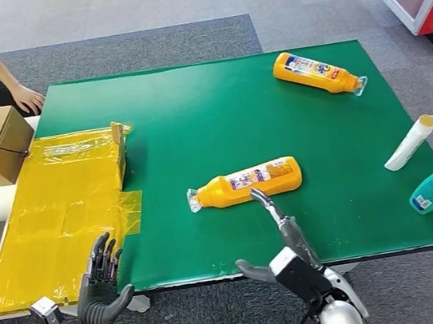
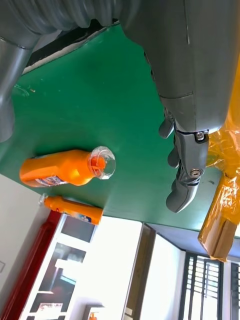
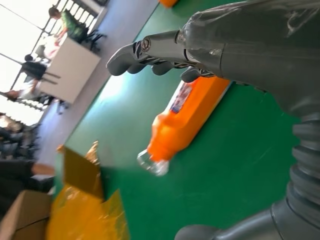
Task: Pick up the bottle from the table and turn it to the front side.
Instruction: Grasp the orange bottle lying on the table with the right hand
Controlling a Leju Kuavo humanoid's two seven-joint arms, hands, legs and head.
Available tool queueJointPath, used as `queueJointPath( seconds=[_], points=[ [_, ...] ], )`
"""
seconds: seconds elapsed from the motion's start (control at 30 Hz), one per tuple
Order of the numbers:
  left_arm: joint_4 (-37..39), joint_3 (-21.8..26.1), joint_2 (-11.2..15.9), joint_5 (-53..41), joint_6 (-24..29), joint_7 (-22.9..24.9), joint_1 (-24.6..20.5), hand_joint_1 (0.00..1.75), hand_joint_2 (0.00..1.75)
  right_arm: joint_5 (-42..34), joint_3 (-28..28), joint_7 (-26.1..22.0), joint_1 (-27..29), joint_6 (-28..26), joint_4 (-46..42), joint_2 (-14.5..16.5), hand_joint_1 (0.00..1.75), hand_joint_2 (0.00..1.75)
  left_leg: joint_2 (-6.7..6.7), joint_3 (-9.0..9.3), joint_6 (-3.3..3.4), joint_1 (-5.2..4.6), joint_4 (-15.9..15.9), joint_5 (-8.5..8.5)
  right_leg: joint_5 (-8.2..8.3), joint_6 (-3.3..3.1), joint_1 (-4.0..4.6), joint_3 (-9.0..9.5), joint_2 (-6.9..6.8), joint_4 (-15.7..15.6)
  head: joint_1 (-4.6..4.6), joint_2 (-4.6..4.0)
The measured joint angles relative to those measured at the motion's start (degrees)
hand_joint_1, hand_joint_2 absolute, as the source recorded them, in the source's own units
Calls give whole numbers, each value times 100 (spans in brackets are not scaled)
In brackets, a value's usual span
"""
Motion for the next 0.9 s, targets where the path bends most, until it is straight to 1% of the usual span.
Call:
queueJointPath(
  seconds=[0.1, 0.23, 0.33, 0.47, 0.57, 0.67, 0.77, 0.9],
  points=[
    [29, -57, 17, -2, 0, -35, -45, 0, 175, 629, -22, 475, -304, -80, 19, -38, 0, 175, 1, 0, 2, 0, 0, 3, 4, 1, -1, 0, 0, 0, 0, 0],
    [162, -149, 46, 11, 0, -81, -162, 0, 175, 1252, -90, 997, -965, -59, 233, -181, 0, 175, 1, 0, 6, -1, 0, 11, 16, 4, -3, 0, 1, 0, 1, 0],
    [282, -239, 73, 32, -3, -86, -243, 0, 175, 1559, -150, 1173, -1420, -80, 505, -291, 0, 175, 0, 0, 8, -2, 1, 17, 21, 5, -4, 0, 0, 0, 1, 0],
    [385, -288, 90, 38, -5, -86, -292, 0, 175, 1759, -189, 1297, -1739, -89, 752, -375, 0, 175, 0, -1, 7, -2, 1, 20, 21, 5, -3, -1, 0, 0, -1, 0],
    [462, -363, 114, 51, -14, -86, -336, 0, 175, 2116, -182, 1599, -2051, -18, 1102, -465, 0, 175, 0, -3, 6, -2, 0, 21, 21, 5, -3, -2, 1, 0, 1, 0],
    [549, -440, 135, 91, -43, -86, -405, 0, 175, 2382, -160, 1872, -2593, 255, 1831, -587, 0, 175, 0, -4, 6, -2, 1, 22, 24, 6, -3, -1, 0, 0, 2, 0],
    [648, -526, 167, 131, -96, -86, -481, 0, 175, 2584, -56, 1997, -3276, 546, 2991, -703, 0, 175, -1, -6, 11, -2, 1, 32, 32, 9, -5, 0, -2, 0, 1, 0],
    [759, -607, 199, 137, -131, -86, -552, 0, 175, 2782, 112, 2035, -3957, 578, 4367, -786, 0, 175, -3, -6, 13, -3, 1, 40, 36, 11, -5, 0, -5, 0, 0, 0]
  ],
)
